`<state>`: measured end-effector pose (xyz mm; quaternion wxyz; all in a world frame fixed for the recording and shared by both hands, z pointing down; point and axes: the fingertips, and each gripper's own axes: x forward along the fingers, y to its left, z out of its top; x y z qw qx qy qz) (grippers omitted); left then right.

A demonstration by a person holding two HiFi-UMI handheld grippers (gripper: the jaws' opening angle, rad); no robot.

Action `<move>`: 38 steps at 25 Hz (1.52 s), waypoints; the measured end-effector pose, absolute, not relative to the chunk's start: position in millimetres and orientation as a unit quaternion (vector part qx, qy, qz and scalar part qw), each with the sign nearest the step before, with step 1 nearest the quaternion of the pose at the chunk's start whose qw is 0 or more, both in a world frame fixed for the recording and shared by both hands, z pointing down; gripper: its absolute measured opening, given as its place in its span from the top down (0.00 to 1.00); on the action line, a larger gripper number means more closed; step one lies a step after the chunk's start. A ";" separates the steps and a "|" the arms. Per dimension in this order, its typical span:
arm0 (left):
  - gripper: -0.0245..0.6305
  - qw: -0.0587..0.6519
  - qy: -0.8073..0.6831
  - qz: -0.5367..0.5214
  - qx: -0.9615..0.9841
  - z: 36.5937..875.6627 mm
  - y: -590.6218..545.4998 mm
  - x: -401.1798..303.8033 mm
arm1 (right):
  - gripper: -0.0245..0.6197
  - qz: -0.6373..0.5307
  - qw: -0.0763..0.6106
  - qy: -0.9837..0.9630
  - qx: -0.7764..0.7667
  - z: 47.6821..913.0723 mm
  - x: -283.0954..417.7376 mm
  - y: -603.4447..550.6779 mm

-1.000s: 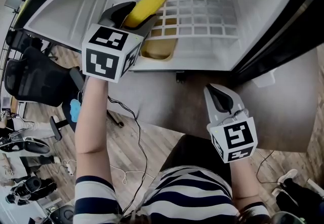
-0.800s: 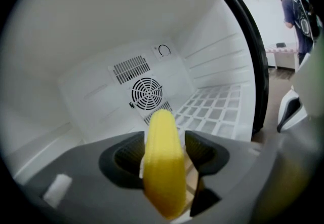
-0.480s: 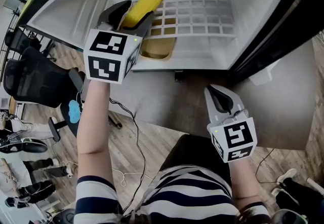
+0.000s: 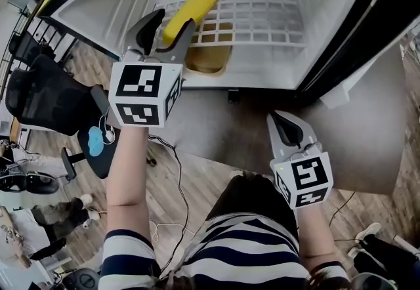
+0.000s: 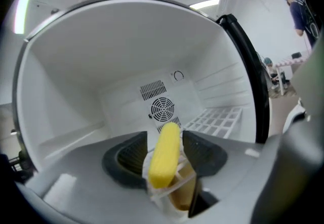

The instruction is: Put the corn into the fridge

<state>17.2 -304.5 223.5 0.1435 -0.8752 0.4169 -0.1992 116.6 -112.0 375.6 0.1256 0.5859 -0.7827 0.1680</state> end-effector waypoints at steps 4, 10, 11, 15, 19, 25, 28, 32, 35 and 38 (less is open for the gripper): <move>0.96 0.103 0.436 -0.161 -0.880 224.3 -287.3 3.4 | 0.98 0.163 0.125 -0.783 0.587 371.3 117.0 -109.7; 0.96 0.073 0.452 -0.136 -0.879 229.9 -264.5 -13.0 | 0.98 0.155 0.125 -0.782 0.591 361.9 116.3 -106.7; 0.96 0.067 0.453 -0.131 -0.879 230.2 -260.4 -15.8 | 0.98 0.154 0.125 -0.782 0.591 360.7 115.7 -106.1; 0.96 0.047 0.459 -0.111 -0.880 229.9 -242.9 -26.2 | 0.98 0.150 0.127 -0.783 0.590 357.0 111.7 -103.6; 0.96 0.024 0.459 -0.101 -0.882 237.0 -222.4 -32.3 | 0.98 0.144 0.130 -0.785 0.589 353.3 109.5 -100.7; 0.96 -0.035 0.454 -0.091 -0.886 257.6 -195.4 -45.0 | 0.98 0.140 0.131 -0.785 0.589 349.1 104.2 -98.9; 0.96 -0.057 0.452 -0.099 -0.885 272.3 -180.7 -52.8 | 0.98 0.138 0.132 -0.786 0.588 346.4 101.5 -96.3; 0.96 -0.085 0.454 -0.110 -0.880 291.7 -167.2 -63.7 | 0.98 0.139 0.133 -0.786 0.587 345.1 98.1 -95.3; 0.96 -0.103 0.457 -0.114 -0.876 303.4 -157.8 -70.3 | 0.98 0.140 0.135 -0.786 0.587 345.8 96.5 -94.3; 0.96 -0.115 0.459 -0.119 -0.873 314.1 -148.0 -75.6 | 0.98 0.139 0.136 -0.786 0.587 345.7 95.4 -92.5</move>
